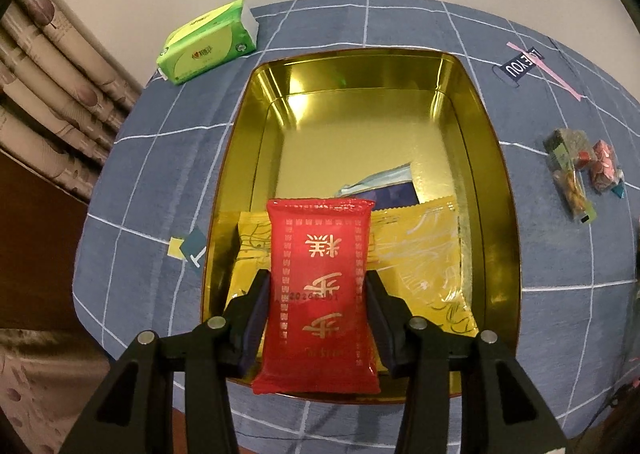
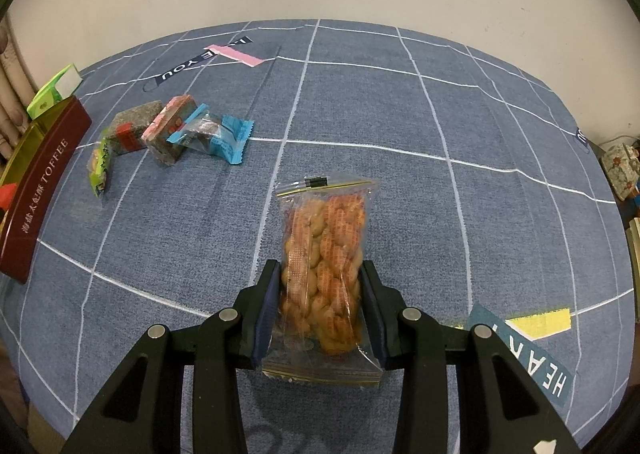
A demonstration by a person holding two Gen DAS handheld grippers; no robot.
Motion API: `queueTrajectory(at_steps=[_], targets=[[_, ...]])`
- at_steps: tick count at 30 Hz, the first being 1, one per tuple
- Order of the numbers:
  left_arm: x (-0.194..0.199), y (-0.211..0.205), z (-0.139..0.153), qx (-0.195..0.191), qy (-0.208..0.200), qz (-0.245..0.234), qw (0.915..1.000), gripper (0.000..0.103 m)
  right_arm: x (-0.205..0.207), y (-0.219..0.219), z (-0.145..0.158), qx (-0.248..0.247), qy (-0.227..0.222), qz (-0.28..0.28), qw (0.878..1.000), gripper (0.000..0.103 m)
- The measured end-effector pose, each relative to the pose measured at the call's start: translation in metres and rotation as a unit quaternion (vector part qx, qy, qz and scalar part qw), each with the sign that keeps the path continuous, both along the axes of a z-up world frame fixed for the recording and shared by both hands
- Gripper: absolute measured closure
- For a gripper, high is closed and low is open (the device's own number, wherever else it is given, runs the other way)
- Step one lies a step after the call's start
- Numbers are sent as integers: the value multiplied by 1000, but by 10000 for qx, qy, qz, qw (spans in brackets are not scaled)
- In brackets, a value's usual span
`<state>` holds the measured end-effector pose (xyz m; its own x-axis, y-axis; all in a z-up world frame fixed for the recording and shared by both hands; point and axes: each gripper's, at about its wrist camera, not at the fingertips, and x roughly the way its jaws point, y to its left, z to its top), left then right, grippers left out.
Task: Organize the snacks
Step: 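Carry the red packet into the gold tin and open the left tool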
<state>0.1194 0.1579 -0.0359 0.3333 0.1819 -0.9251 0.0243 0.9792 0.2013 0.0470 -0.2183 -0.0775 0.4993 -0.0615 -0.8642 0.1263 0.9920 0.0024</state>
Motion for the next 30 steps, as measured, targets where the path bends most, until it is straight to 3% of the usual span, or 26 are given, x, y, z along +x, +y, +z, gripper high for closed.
queueTrajectory(at_steps=[11, 20, 30], targets=[[-4, 13, 2, -312, -53, 172, 9993, 49, 1, 0, 0, -8, 27, -1, 10000, 67], [-15, 11, 17, -432, -373, 85, 9983, 49, 1, 1, 0, -62, 67, -52, 9999, 67], [-27, 27, 31, -657, -711, 325, 9948, 49, 0, 3, 1, -149, 101, -113, 9998, 68]])
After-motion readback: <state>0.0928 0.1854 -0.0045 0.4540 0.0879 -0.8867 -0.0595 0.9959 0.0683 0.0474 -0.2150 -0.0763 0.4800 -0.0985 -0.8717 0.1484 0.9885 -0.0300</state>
